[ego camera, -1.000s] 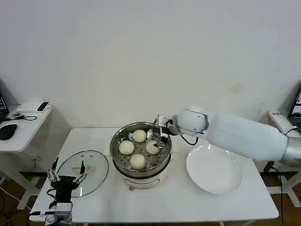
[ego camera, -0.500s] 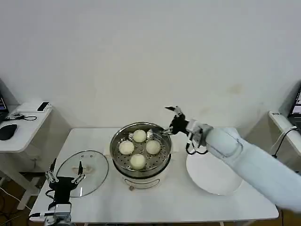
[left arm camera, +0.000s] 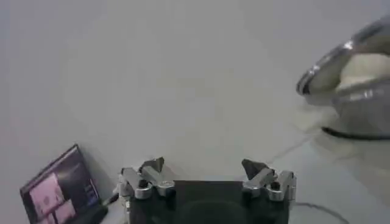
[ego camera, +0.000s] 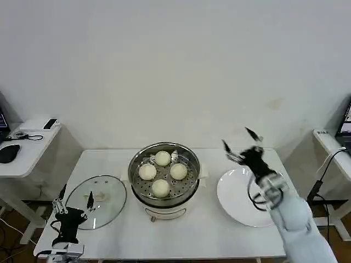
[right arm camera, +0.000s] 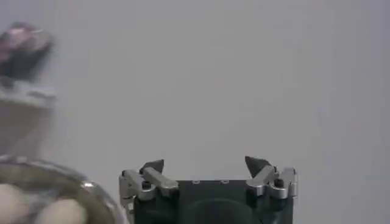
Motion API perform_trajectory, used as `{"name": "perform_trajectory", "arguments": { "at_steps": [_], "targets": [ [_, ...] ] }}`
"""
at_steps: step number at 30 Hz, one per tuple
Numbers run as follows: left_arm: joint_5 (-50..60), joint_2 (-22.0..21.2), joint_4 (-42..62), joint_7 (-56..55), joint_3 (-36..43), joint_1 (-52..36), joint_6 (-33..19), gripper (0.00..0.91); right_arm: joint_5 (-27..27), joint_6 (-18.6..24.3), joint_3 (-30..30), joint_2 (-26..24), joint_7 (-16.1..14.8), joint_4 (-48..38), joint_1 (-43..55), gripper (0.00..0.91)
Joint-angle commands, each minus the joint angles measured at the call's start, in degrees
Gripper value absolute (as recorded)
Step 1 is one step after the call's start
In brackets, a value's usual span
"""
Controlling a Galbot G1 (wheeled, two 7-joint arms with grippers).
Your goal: Take steamed baozi put them in steamer then cover it.
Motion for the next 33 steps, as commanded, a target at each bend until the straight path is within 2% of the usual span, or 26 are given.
{"name": "perform_trajectory", "arguments": {
  "at_steps": [1, 8, 14, 23, 33],
  "targets": [
    [27.5, 6.3, 12.9, -1.7, -2.3, 0.4, -6.3, 0.907, -9.2, 6.0, 20.1, 15.3, 0.8, 6.2, -21.6, 0.907],
    [35.6, 12.5, 29.2, -5.4, 3.3, -8.8, -7.9, 0.907, -11.6, 6.7, 20.9, 16.9, 1.5, 10.8, -26.9, 0.907],
    [37.4, 14.6, 36.4, -5.3, 7.8, -16.7, -7.9, 0.907, -11.4, 6.4, 21.1, 18.2, 1.6, 12.4, -28.2, 0.907],
    [37.6, 15.1, 38.2, -4.8, 9.2, -20.7, -7.9, 0.907, -11.2, 6.6, 22.3, 19.1, 1.8, 12.4, -28.7, 0.907],
    [37.6, 15.0, 37.2, -4.4, 10.6, -21.5, -8.0, 0.907, -11.1, 5.2, 20.6, 20.0, 2.0, 12.6, -28.9, 0.907]
  ]
}}
